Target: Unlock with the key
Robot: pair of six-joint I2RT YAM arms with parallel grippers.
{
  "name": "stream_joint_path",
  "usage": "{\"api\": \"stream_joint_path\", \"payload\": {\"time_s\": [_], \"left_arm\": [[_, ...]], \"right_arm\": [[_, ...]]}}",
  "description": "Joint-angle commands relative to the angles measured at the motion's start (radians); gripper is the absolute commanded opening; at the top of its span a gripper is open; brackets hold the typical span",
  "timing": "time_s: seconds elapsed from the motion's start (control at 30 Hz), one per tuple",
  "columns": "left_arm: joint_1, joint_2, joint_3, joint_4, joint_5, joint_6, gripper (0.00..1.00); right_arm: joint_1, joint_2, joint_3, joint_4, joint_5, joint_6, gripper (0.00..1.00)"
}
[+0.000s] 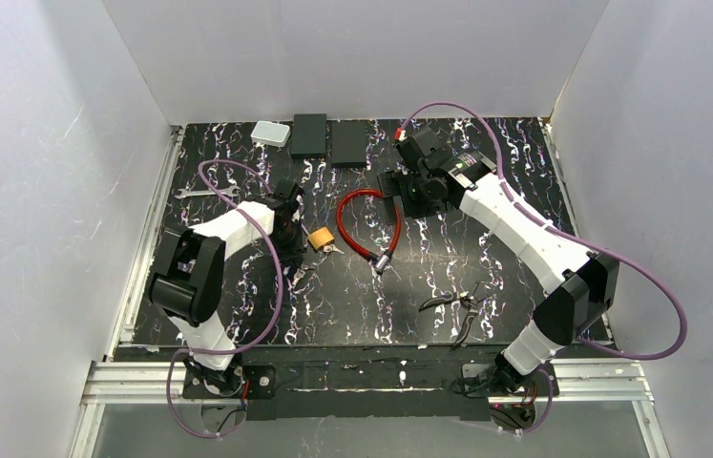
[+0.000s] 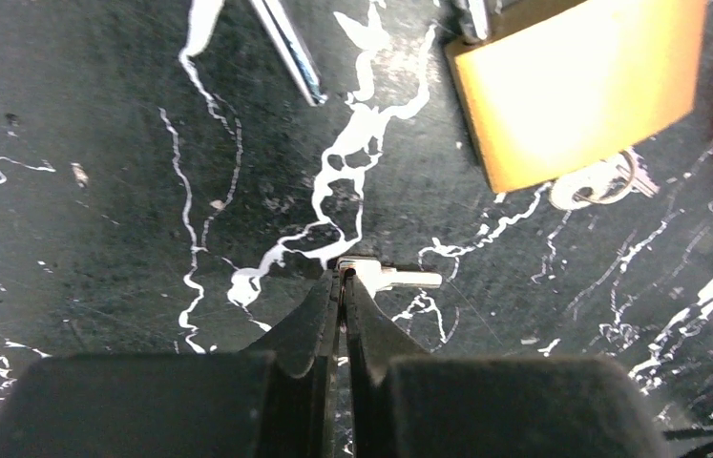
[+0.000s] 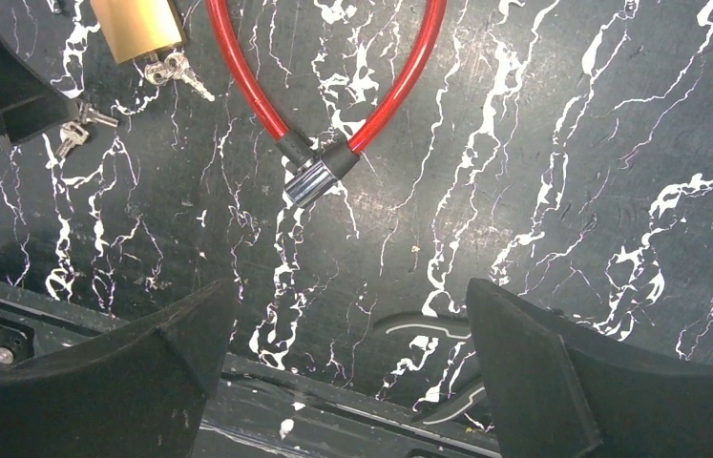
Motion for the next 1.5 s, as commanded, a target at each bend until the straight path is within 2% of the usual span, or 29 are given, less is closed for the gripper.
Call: {"api": "stream_joint_path", "payload": {"time_s": [0.0, 0.37, 0.73, 0.87, 1.03, 1.1, 1.2, 1.27, 1.4, 1.47], "left_arm": [[-0.005, -0.064, -0.014, 0.001, 0.085, -0.013, 0.0], [-0.005, -0.253, -0.03, -0.009, 0.172, -0.056, 0.0], [-0.005, -0.445, -0.044, 0.002, 0.295, -0.106, 0.0], [-0.005, -0.498, -0.03, 0.019, 0.329, -0.159, 0.0], [-0.006, -0.529, 0.025, 0.003, 0.368, -0.197, 0.0], [-0.005, -0.538, 0.057, -0.017, 0.385, -0.205, 0.0], [-0.005, -0.544, 0.098, -0.042, 0.402, -0.21, 0.0], [-0.005, -0.545, 0.128, -0.073, 0.416, -0.209, 0.0], [-0.005, -0.561, 0.169, -0.117, 0.459, -0.237, 0.0], [-0.005, -0.57, 0.181, -0.124, 0.481, -0.25, 0.0]], "right_arm": [[-0.001, -0.003, 0.04, -0.001, 0.019, -0.024, 0.98], [0.0, 0.0, 0.06, 0.106, -0.142, -0.078, 0.98], [0.0, 0.013, 0.059, 0.211, -0.426, -0.102, 0.97], [0.0, -0.045, -0.032, 0.354, -0.446, 0.018, 0.96], [0.001, -0.165, -0.263, 0.68, -0.506, 0.126, 0.93], [0.002, -0.238, -0.373, 0.84, -0.494, 0.077, 0.92], [0.004, -0.368, -0.565, 1.126, -0.48, -0.08, 0.94], [0.008, -0.42, -0.624, 1.185, -0.535, -0.233, 0.96], [0.043, -0.401, -0.538, 0.956, -0.619, -0.556, 0.98], [0.088, -0.382, -0.506, 0.868, -0.606, -0.673, 0.97]]}}
